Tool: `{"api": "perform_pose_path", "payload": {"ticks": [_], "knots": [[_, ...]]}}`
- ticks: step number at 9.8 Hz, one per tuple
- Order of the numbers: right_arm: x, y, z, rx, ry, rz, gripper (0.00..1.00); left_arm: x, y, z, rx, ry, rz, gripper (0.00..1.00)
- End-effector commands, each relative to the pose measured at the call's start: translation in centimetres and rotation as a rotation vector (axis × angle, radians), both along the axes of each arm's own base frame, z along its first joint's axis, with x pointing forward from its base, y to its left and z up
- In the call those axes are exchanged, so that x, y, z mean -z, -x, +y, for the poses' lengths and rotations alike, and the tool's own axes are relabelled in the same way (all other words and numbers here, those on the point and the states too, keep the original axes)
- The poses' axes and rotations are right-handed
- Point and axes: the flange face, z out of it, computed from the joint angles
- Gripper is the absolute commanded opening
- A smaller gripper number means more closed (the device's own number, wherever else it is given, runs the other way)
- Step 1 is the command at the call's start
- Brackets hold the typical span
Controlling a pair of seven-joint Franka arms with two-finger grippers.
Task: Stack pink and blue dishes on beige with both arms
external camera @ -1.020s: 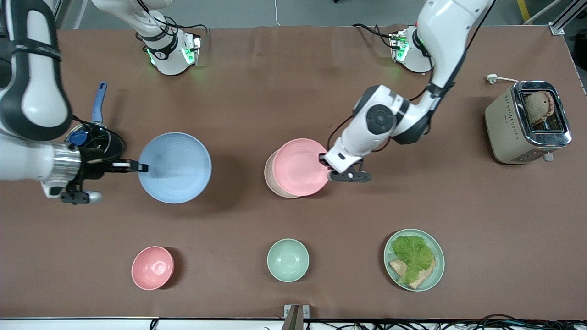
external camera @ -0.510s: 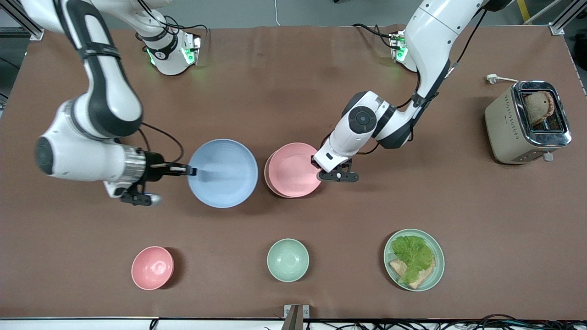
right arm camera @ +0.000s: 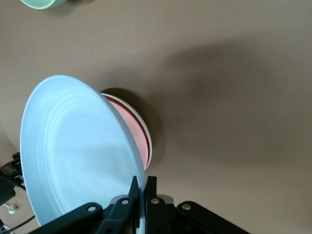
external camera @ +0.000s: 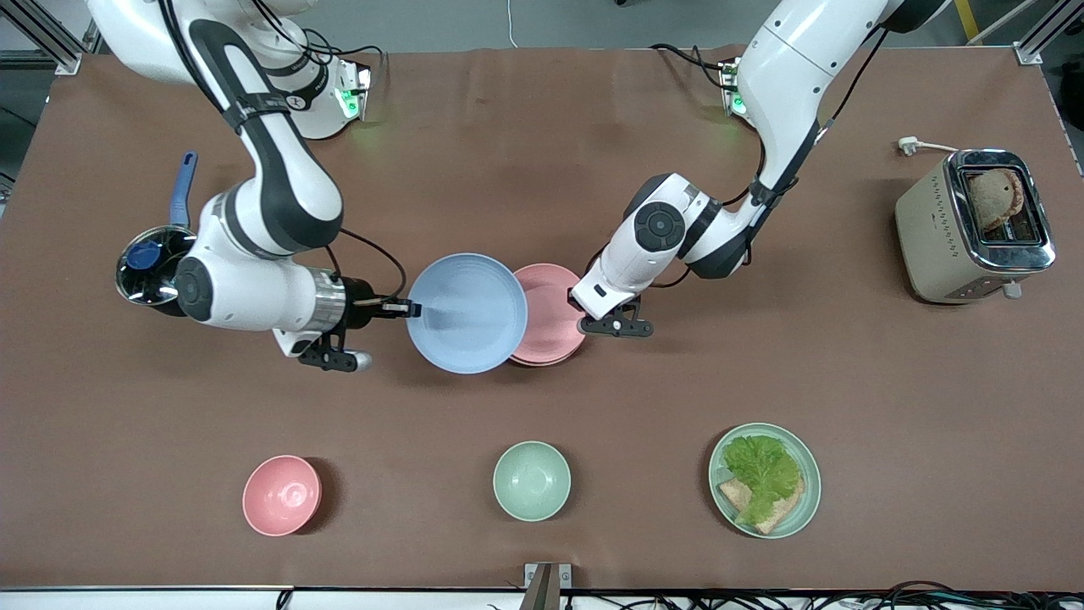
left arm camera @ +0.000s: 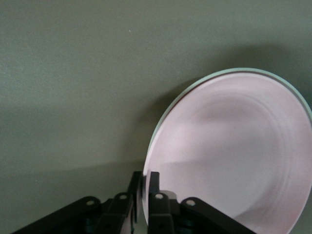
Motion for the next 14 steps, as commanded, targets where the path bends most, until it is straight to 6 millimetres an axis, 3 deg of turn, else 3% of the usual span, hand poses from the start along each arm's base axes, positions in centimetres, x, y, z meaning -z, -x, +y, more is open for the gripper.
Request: {"api": "perform_pose_path", "payload": {"ticks": [1, 4, 6, 7, 8, 9, 11, 12, 14], "knots": [[1.9, 0.9, 1.8, 0.037, 0.006, -0.004, 0.00, -1.2, -1.0, 1.3, -0.021, -0.034, 0.000, 1.00], [3.9, 2.3, 4.2, 0.018, -0.002, -0.007, 0.01, -14.6, -6.4, 10.1, -0.092, -0.119, -0.012, 1.00], [5.1, 3.8, 6.6, 0.001, 0.005, 0.006, 0.02, -25.1, -8.8, 18.8, -0.075, -0.163, -0.054, 1.00], [6.8, 5.0, 7.9, 0.015, 0.021, -0.001, 0.02, -29.7, -9.4, 22.8, -0.041, -0.184, -0.059, 1.00], [7.7, 5.4, 7.9, 0.026, 0.029, -0.018, 0.02, -34.8, -9.9, 27.7, -0.013, -0.198, -0.066, 1.00], [8.4, 5.8, 8.1, 0.026, 0.034, -0.018, 0.02, -38.2, -9.4, 30.5, 0.016, -0.209, -0.061, 1.00], [9.5, 6.0, 9.1, 0.031, 0.035, -0.042, 0.02, -42.9, -6.9, 34.0, 0.053, -0.235, -0.092, 1.00], [10.2, 6.2, 9.5, 0.031, 0.037, -0.047, 0.02, -44.1, -5.4, 34.6, 0.079, -0.251, -0.071, 1.00], [10.8, 6.2, 9.6, 0.035, 0.038, -0.049, 0.03, -44.5, -3.2, 35.1, 0.105, -0.258, -0.041, 1.00]]}}
